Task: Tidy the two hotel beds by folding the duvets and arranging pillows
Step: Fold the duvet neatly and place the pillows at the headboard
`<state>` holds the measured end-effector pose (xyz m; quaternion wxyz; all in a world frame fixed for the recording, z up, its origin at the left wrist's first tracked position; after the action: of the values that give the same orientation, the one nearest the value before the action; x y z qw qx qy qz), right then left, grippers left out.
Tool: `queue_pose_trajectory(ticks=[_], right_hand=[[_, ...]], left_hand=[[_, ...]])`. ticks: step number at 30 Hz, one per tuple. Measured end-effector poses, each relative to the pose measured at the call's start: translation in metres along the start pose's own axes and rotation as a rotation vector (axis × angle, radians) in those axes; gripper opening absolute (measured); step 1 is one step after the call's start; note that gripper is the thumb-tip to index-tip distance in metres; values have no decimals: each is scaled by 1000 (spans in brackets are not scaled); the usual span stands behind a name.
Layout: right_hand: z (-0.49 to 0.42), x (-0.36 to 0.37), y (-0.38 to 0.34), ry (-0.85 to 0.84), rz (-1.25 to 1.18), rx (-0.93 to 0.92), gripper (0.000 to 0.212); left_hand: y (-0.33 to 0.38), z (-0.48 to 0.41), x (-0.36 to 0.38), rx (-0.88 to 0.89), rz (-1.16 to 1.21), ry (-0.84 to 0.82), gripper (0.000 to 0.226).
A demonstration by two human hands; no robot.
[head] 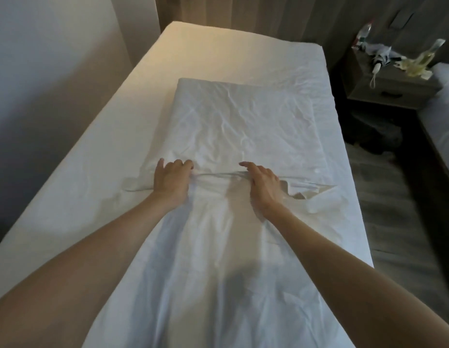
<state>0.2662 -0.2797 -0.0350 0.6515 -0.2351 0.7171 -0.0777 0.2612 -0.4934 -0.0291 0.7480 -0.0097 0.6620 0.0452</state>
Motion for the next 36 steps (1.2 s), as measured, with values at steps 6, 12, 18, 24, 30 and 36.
queue_pose_trajectory(ticks=[6,12,18,24,30,36], right_hand=[[54,52,13,-111,2,-42,54],[109,61,16,-175,283,-106,50],[127,30,85,-173,483,-74,62],[118,57,175,-352,326,282,70],[111,92,210,-479,92,384,72],[96,57,226,-260,90,434,56]], left_hand=[[9,40,58,46,193,80,48],[79,124,128,118,165,-231,59],[99,113,155,-54,194,-228,67],[99,100,173,-68,116,-182,66],[105,89,178,-87,129,-257,54],[138,106,161,90,180,-260,61]])
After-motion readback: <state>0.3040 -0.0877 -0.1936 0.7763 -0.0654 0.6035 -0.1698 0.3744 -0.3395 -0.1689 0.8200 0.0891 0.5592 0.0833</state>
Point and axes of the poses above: each hand's wrist, its own z-axis away from the middle knuckle, its own x-axis out of the palm, y = z × x, the point moved 7 cm from there along -z, towards the middle knuckle, and after that the axes turned 8 degrees about -x, right-handed, at the moved point
